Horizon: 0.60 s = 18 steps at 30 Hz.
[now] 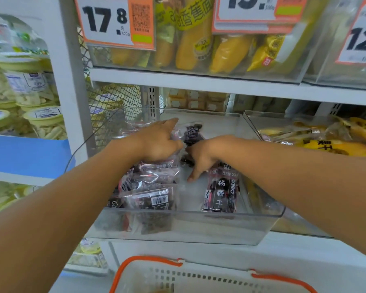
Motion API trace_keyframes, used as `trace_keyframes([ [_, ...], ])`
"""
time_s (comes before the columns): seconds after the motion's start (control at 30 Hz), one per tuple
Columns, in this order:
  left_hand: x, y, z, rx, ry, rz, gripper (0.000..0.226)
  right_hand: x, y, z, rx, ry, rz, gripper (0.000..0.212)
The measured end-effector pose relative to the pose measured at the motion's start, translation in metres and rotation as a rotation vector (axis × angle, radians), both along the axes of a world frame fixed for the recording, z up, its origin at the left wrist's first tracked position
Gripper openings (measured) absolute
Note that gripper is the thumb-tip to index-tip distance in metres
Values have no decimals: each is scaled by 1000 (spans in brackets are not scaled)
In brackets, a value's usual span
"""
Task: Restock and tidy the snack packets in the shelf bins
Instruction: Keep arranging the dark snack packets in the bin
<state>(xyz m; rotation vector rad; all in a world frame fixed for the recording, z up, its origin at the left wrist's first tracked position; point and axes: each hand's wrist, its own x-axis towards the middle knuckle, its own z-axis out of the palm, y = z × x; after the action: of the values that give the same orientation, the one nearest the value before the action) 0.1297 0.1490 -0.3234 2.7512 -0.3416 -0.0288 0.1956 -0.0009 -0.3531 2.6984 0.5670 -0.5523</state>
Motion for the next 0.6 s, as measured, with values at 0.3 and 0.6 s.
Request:
trace_keyframes([
  [0.3, 23, -22, 0, 144, -27, -53, 41, -1, -12, 28, 96, 16, -73, 30],
  [0.6, 33, -12, -13, 189, -64, -69, 60, 4, -45, 45, 427, -112, -312, 8],
])
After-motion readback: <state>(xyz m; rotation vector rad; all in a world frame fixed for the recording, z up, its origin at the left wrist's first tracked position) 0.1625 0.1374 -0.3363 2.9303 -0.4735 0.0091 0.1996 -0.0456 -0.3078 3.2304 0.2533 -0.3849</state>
